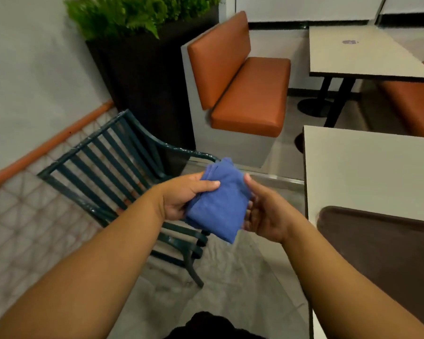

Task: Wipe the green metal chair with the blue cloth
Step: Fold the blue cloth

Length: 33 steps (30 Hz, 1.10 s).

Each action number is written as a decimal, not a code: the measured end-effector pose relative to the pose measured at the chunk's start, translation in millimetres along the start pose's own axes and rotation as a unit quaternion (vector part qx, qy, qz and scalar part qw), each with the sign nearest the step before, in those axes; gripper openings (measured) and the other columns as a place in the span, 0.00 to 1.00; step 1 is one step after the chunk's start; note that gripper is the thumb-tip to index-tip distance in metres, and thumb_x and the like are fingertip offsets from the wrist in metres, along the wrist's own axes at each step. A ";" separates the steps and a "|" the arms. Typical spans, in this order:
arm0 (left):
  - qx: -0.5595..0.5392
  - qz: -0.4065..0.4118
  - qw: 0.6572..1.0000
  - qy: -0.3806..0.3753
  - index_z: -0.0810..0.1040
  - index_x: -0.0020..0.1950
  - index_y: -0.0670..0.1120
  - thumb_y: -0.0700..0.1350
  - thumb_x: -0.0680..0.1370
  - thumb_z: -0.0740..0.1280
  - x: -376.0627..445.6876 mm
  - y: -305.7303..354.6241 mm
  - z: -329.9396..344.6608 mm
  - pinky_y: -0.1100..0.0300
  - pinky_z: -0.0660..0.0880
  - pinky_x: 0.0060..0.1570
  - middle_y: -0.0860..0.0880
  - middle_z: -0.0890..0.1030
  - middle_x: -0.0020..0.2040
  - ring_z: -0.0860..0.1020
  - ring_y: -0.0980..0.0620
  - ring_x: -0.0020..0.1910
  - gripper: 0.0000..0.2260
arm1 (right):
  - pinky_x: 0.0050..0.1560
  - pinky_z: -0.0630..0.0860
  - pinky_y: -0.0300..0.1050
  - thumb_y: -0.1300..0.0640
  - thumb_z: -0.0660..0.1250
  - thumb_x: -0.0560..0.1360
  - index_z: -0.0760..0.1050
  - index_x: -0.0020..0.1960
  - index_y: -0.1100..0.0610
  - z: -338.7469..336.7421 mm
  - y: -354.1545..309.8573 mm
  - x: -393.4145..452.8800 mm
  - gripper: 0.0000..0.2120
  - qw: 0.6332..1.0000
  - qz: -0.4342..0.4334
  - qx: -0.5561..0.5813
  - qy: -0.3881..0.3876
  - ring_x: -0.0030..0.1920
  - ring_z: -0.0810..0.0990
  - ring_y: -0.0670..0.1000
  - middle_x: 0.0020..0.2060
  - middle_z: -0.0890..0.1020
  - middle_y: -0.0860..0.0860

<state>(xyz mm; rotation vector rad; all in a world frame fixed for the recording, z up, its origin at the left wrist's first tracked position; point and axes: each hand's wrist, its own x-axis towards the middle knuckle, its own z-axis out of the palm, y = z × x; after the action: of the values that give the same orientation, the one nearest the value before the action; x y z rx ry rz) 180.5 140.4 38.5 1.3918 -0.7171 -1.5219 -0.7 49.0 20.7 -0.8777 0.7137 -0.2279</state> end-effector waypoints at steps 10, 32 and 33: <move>-0.072 -0.006 0.995 0.069 0.68 0.71 0.47 0.39 0.75 0.66 -38.0 -34.9 -36.8 0.47 0.73 0.62 0.41 0.77 0.64 0.76 0.42 0.63 0.24 | 0.58 0.74 0.66 0.59 0.64 0.77 0.74 0.60 0.45 33.1 37.5 29.5 0.14 0.995 -0.009 -0.018 -0.095 0.55 0.82 0.59 0.55 0.83 0.53; -0.045 0.042 0.990 0.126 0.71 0.66 0.49 0.33 0.79 0.59 -88.7 -11.5 -117.4 0.50 0.78 0.55 0.44 0.81 0.59 0.80 0.44 0.58 0.18 | 0.58 0.77 0.58 0.55 0.63 0.78 0.71 0.68 0.59 124.7 47.4 102.8 0.20 0.974 0.066 0.039 -0.213 0.59 0.79 0.61 0.61 0.79 0.60; -0.060 0.045 0.990 0.121 0.71 0.67 0.49 0.34 0.79 0.59 -90.4 -10.8 -125.8 0.48 0.77 0.57 0.43 0.80 0.61 0.79 0.43 0.59 0.19 | 0.58 0.77 0.59 0.58 0.63 0.77 0.71 0.68 0.57 126.6 44.0 107.5 0.19 0.971 0.036 0.038 -0.234 0.60 0.78 0.61 0.62 0.78 0.60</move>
<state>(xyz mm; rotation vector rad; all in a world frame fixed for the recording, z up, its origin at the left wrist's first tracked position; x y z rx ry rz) 293.8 246.3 44.0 1.4031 -0.5219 -1.2781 158.4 106.3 -10.1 -0.7912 0.2923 0.0201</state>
